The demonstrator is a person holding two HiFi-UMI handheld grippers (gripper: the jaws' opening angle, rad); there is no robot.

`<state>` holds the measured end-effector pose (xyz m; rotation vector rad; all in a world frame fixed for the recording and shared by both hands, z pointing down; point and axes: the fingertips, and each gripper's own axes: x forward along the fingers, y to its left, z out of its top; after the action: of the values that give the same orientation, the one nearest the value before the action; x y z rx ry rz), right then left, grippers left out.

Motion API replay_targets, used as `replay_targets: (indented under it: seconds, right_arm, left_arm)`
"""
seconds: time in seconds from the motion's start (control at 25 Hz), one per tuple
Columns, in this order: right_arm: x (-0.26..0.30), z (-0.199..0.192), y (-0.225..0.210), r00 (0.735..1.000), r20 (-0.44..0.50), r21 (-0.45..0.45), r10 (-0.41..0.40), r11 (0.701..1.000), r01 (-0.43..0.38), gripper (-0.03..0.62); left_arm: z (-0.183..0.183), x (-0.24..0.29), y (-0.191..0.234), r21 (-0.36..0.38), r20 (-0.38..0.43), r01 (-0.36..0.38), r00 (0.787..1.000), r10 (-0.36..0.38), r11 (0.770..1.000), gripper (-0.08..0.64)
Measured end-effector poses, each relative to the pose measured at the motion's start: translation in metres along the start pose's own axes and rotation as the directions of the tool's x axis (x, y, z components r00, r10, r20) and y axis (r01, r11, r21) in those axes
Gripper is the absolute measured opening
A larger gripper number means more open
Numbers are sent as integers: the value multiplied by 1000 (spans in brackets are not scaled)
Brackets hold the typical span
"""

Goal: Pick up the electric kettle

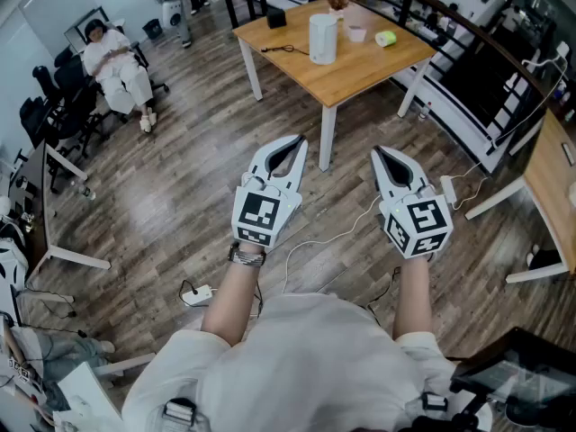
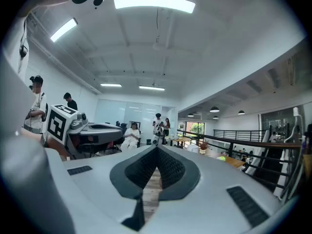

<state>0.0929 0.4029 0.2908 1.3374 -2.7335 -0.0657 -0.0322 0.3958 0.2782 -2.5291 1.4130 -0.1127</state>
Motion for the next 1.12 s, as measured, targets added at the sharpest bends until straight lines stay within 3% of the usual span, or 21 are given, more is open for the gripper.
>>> replay_targets:
  seconds: [0.16,0.4,0.72,0.92,1.12]
  right_arm:
    - [-3,2,0,1000,19,13,-5,1000,4,8]
    - [-4,7,-8,997,80,127,17,992,-27,8]
    - [-6,6,-21,994,88,145,59,987,-71,8]
    - [-11,5,-32,993,76,104,86,990,-93,8]
    - [-22,-3,-47,990,67,134,127,982,-135,8]
  left_arm:
    - [1,0,-2,5,5,-5,1000,5,1000,8]
    - [-3,5,-6,-1,-2,-6,1000,6,1000,8]
    - [-5,19,-10,-2,-13,-31,999,31,1000,8]
    - [-4,30,-21,9,-15,-40,999,40,999,8]
    - [-4,40,-37,5,-23,-72,997,72,997,8]
